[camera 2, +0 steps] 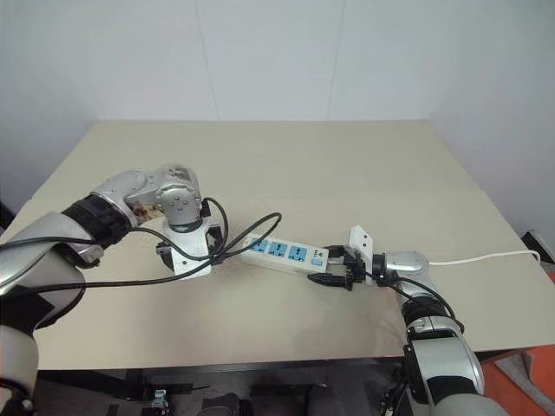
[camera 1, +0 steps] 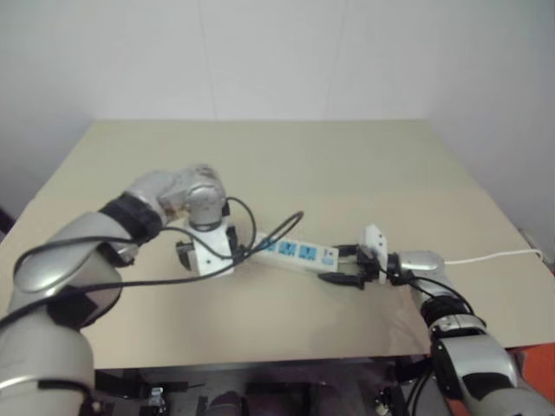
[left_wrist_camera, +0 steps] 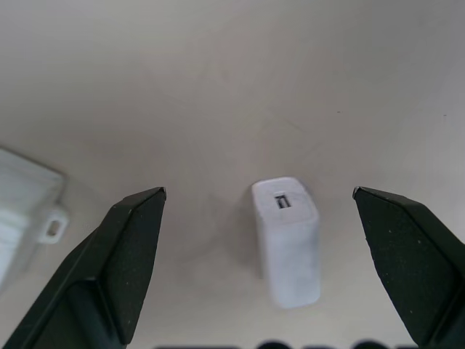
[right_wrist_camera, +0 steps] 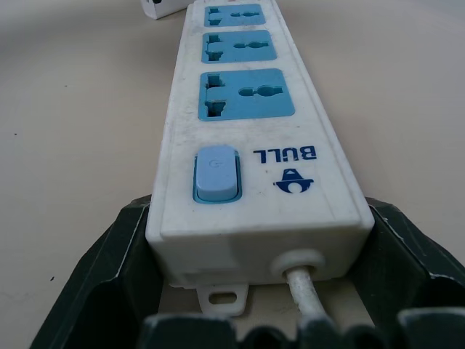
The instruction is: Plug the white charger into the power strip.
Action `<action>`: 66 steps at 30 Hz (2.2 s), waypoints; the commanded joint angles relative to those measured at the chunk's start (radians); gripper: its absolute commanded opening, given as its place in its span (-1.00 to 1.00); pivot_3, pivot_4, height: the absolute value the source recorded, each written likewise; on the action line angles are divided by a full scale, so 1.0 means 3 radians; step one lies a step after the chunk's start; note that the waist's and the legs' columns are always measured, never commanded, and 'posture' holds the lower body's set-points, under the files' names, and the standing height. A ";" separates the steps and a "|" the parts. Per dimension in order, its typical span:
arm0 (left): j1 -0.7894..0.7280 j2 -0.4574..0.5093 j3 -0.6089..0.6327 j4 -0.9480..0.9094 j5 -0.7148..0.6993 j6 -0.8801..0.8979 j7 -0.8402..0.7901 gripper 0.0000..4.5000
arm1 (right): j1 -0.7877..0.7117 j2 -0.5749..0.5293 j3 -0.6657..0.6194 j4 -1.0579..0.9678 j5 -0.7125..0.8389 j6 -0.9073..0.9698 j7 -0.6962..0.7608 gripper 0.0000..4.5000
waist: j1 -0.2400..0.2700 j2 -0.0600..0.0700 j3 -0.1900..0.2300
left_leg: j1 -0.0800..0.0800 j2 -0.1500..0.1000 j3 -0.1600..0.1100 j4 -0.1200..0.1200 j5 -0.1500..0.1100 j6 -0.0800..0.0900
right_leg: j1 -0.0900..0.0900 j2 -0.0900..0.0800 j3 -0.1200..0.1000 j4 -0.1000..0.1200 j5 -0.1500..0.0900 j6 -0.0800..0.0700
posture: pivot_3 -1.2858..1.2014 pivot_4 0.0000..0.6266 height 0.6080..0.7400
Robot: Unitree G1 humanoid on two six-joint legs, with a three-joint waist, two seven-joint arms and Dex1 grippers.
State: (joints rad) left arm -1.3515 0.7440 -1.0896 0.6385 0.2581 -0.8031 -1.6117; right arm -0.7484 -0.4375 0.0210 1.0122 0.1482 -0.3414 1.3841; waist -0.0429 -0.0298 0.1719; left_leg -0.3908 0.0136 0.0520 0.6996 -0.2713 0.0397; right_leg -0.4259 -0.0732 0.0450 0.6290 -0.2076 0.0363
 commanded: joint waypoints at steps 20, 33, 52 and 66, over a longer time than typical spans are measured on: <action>0.0416 -0.0080 0.0626 -0.0146 0.0831 0.0177 0.0134 1.00 | 0.0123 -0.0027 0.0027 -0.0114 -0.0053 0.0042 -0.0064 0.51 | 0.0003 0.0000 0.0000 | 0.0002 0.0000 0.0000 0.0000 0.0000 0.0000 | 0.0002 0.0000 -0.0001 0.0001 0.0000 0.0000 | 0.03 -0.52 1.00; 0.0479 -0.0139 0.0721 0.0001 0.0995 0.0067 0.0129 0.52 | 0.0090 -0.0041 0.0037 -0.0069 -0.0085 0.0040 -0.0064 0.51 | 0.0003 0.0000 0.0000 | 0.0003 0.0000 0.0000 0.0000 0.0000 0.0000 | 0.0003 -0.0001 -0.0001 0.0001 0.0000 0.0000 | 0.03 -0.52 1.00; 0.0461 -0.0160 0.1347 -0.0337 0.0184 0.0696 0.0007 -0.55 | 0.0067 -0.0064 0.0045 -0.0071 -0.0083 0.0016 -0.0011 0.51 | 0.0003 0.0000 0.0000 | 0.0002 0.0003 -0.0008 0.0001 0.0000 0.0000 | 0.0003 -0.0003 -0.0002 0.0004 0.0000 0.0000 | 0.03 -0.52 1.00; 0.1259 -0.0369 0.3093 -0.1120 -0.2603 0.3708 0.0414 -0.55 | -0.0024 0.0050 0.0161 -0.0228 -0.0005 -0.0094 0.0555 0.51 | -0.0026 0.0002 -0.0001 | 0.0008 0.0004 -0.0022 0.0000 0.0000 0.0000 | 0.0004 -0.0003 -0.0003 0.0008 0.0000 0.0001 | 0.03 -0.52 1.00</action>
State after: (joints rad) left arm -0.9851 0.6366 -0.2037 0.3556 -0.4667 0.2240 -1.5142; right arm -0.7421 -0.4337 0.0488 0.9773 0.1419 -0.3532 1.4941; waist -0.0506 -0.0292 0.1716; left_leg -0.3884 0.0146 0.0455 0.6997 -0.2713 0.0396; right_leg -0.4247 -0.0743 0.0443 0.6320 -0.2076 0.0365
